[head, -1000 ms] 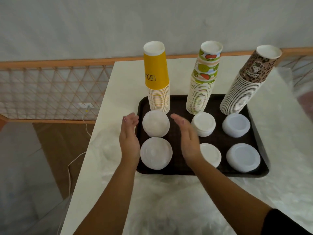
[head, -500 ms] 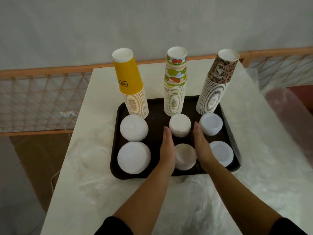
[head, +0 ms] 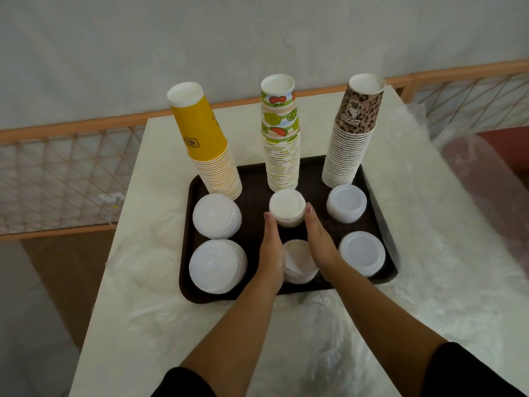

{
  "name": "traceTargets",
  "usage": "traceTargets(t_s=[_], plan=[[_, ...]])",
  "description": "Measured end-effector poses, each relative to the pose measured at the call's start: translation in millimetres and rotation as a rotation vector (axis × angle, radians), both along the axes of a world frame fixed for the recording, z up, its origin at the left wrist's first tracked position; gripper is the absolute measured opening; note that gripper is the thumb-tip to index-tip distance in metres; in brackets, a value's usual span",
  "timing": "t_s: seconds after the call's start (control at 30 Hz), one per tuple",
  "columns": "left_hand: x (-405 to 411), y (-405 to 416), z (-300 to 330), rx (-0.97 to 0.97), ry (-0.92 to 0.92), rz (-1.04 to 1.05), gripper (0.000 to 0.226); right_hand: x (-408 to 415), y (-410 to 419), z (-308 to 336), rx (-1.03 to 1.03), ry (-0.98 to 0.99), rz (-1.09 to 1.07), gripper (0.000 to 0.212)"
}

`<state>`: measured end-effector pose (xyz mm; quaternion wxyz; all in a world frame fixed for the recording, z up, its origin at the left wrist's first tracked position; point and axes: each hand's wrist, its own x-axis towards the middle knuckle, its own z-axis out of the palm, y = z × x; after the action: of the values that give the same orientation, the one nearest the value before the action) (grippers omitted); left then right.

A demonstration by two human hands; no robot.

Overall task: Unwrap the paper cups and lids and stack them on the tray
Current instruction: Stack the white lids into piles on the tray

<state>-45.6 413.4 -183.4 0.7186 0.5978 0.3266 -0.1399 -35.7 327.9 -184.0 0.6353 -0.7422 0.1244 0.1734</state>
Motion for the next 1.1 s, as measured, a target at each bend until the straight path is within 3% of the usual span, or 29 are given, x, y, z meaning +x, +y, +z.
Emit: traceTargets(t_s=[0.13,0.3,0.4,0.6,0.67,0.73,0.83,0.9,0.97,1.1], plan=[[-2.6,3.8,10.9,0.109,-0.095,0.021,0.067,-3.1,-3.3,9.9,0.006,-0.029,-0.033,0.056],[-23.9,9.2,46.2,0.323,-0.397,0.004,0.049,-17.6,-8.9,28.0,-0.021,-0.173,-0.064,0.053],[-43.6,17.7,60.5,0.433,-0.536,-0.110,0.027,-33.3,-12.4,40.6,-0.134,-0.300,-0.088,0.044],[-87.1,35.8,60.7,0.757,-0.631,-0.447,0.015,-79.8,-30.0,48.4,-0.398,-0.469,0.017,0.027],[-103.6,40.1,55.3,0.807,-0.603,-0.602,0.020,-97.4,-35.3,46.3,-0.452,-0.441,0.121,0.025],[-116.7,44.1,44.5,0.869,-0.598,-0.802,0.040,-112.7,-37.8,39.6,-0.528,-0.427,0.223,0.027],[-128.0,48.6,27.8,1.158,-0.588,-1.129,0.081,-129.8,-38.4,28.5,-0.628,-0.428,0.335,0.034],[-132.1,48.6,21.3,1.291,-0.547,-1.245,0.092,-136.9,-36.8,23.1,-0.680,-0.388,0.405,0.040],[-133.9,46.6,17.0,1.351,-0.524,-1.266,0.083,-140.4,-35.0,18.5,-0.753,-0.322,0.469,0.045],[-135.7,45.1,16.2,1.336,-0.574,-1.077,0.031,-144.2,-31.6,13.9,-0.806,-0.266,0.529,0.049]])
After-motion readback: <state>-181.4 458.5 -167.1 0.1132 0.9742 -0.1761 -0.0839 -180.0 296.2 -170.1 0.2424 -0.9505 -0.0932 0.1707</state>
